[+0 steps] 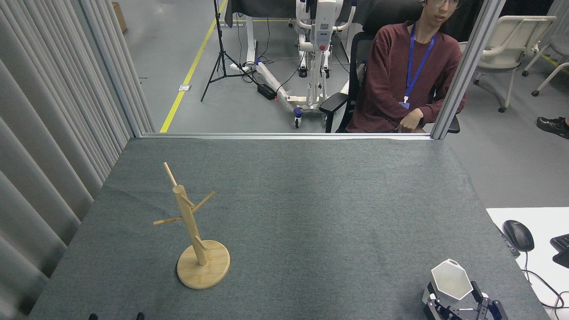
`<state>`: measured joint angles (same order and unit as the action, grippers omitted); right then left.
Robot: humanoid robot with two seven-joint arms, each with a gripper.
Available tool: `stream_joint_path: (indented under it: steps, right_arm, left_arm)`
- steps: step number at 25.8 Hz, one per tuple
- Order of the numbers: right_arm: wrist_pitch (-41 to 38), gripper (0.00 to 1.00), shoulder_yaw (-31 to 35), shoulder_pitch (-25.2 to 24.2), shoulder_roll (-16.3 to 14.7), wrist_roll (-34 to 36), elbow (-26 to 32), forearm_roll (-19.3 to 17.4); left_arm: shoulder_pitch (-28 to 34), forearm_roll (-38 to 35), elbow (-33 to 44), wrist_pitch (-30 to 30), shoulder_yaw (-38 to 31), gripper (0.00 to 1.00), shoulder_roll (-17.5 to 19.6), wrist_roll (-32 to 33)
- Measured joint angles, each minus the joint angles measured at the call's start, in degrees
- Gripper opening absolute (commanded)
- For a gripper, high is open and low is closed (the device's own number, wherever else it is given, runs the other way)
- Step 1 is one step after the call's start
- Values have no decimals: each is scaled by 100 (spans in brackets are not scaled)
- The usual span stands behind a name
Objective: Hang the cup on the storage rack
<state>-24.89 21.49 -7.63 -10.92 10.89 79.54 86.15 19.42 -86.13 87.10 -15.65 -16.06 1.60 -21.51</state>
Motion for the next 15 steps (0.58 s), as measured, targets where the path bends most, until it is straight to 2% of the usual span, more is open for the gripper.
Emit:
stream_joint_path:
  steps: [2, 4, 5, 7, 11, 15]
  right_arm:
    - [0, 94, -11, 56, -6, 0, -83, 52]
    - [0, 71, -17, 94, -6, 4, -140, 139]
    - [1, 68, -24, 106, -5, 15, -157, 170]
    - [1, 64, -49, 119, -5, 34, -176, 208]
    - [-35, 64, -70, 137, 3, 50, -146, 207]
    - [-96, 64, -50, 151, 6, 58, 197, 97]
  left_arm:
    - [0, 0, -5, 2, -1, 100, 2, -14]
    - [0, 0, -7, 2, -2, 100, 3, -18]
    - [0, 0, -7, 2, -2, 100, 3, -18]
    - [0, 0, -1, 2, -2, 100, 2, -19]
    - [1, -13, 98, -12, 19, 100, -1, -32]
    - [-44, -62, 422, -275, 343, 100, -3, -101]
